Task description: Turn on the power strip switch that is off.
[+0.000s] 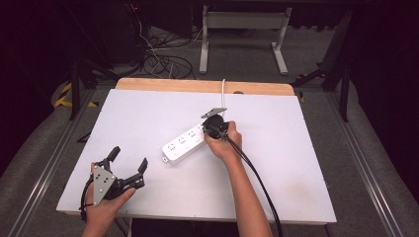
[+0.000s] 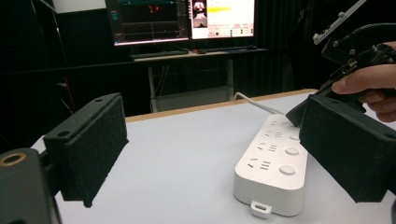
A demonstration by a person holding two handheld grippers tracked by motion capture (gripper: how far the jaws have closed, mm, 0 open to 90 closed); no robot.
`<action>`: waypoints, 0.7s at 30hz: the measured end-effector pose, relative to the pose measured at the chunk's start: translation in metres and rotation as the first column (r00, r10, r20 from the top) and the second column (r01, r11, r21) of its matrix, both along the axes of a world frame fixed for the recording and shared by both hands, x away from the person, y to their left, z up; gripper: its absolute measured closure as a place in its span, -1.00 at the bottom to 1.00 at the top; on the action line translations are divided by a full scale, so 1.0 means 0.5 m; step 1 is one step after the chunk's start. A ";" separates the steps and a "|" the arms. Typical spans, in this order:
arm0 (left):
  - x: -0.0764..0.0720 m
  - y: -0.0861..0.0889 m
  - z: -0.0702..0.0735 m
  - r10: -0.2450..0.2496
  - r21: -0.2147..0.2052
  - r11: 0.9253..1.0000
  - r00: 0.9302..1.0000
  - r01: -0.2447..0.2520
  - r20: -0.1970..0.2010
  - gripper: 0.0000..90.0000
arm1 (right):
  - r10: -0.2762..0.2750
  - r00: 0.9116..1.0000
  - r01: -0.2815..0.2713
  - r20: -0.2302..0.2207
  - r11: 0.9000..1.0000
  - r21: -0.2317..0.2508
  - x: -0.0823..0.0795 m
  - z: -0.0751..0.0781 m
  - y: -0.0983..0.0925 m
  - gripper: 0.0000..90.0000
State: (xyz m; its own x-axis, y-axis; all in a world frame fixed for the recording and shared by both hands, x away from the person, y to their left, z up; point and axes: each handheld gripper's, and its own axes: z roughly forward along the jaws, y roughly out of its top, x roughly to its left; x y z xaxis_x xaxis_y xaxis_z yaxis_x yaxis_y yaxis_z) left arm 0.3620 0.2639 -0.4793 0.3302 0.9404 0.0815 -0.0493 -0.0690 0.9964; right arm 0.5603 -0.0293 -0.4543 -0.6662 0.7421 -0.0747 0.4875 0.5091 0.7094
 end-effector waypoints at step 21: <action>-0.001 0.000 -0.001 0.001 0.008 1.000 1.000 -0.001 -0.001 -0.82 | -0.050 0.998 0.051 -0.039 0.998 0.028 0.000 0.000 0.002 1.00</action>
State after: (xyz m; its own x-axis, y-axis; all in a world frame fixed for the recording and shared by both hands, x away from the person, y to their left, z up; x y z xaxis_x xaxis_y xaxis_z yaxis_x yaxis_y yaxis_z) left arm 0.3613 0.2637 -0.4800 0.3290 0.9402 0.0887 -0.0483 -0.0770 0.9959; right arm 0.5604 -0.0284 -0.4543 -0.6300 0.7761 -0.0281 0.5387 0.4628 0.7040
